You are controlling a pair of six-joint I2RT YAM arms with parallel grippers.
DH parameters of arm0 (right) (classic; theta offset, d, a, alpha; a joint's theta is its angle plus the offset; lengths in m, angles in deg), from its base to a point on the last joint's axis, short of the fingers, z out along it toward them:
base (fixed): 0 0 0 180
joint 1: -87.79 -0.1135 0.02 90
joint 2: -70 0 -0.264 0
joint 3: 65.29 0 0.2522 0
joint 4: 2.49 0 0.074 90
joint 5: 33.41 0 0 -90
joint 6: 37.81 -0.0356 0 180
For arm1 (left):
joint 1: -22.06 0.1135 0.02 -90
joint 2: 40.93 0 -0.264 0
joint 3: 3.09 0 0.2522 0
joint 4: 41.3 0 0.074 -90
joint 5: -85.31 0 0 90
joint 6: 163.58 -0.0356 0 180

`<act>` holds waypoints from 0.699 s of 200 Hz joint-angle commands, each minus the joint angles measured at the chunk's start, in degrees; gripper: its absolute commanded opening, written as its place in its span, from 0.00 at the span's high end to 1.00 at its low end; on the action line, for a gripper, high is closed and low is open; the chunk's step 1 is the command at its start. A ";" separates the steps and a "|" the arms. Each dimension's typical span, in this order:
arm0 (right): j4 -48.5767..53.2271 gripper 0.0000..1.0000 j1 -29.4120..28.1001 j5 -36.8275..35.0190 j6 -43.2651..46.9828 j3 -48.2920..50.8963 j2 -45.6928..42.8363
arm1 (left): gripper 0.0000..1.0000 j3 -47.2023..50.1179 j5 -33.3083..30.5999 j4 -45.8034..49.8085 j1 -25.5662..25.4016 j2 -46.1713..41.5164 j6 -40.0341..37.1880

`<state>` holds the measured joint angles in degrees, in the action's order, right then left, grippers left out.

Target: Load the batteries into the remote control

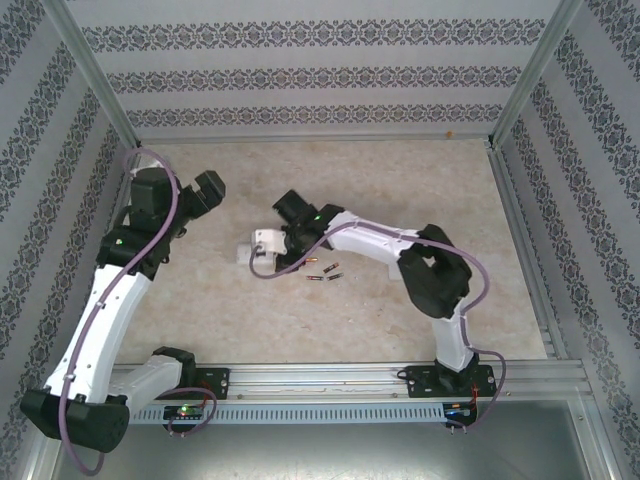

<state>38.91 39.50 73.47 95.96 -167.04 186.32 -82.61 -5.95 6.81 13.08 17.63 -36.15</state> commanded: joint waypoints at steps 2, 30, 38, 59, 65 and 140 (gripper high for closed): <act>1.01 0.59 -1.73 -2.15 -0.24 -3.42 2.56 | 0.00 2.36 0.37 2.13 0.25 -2.05 2.16; -1.10 0.54 -2.42 -4.44 -2.00 -1.42 4.48 | 0.00 4.43 0.70 2.52 0.32 -2.45 2.41; -1.76 0.52 -2.51 -5.29 -2.15 -0.53 4.60 | 0.00 4.78 1.05 2.54 0.28 -2.34 2.55; -1.90 0.44 -2.45 -6.32 -1.82 1.15 4.62 | 0.00 5.44 1.82 1.72 0.28 -1.85 2.86; -1.57 0.43 -2.48 -6.63 -1.93 1.40 4.71 | 0.00 5.51 2.07 1.38 0.34 -1.58 2.84; 0.84 0.24 -3.15 -11.11 -5.30 1.69 3.24 | 0.00 5.89 4.06 -0.77 0.28 0.95 3.06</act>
<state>38.45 36.94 64.58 92.51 -164.64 190.69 -77.45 -3.09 7.62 13.08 18.29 -33.81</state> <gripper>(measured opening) 0.737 0.998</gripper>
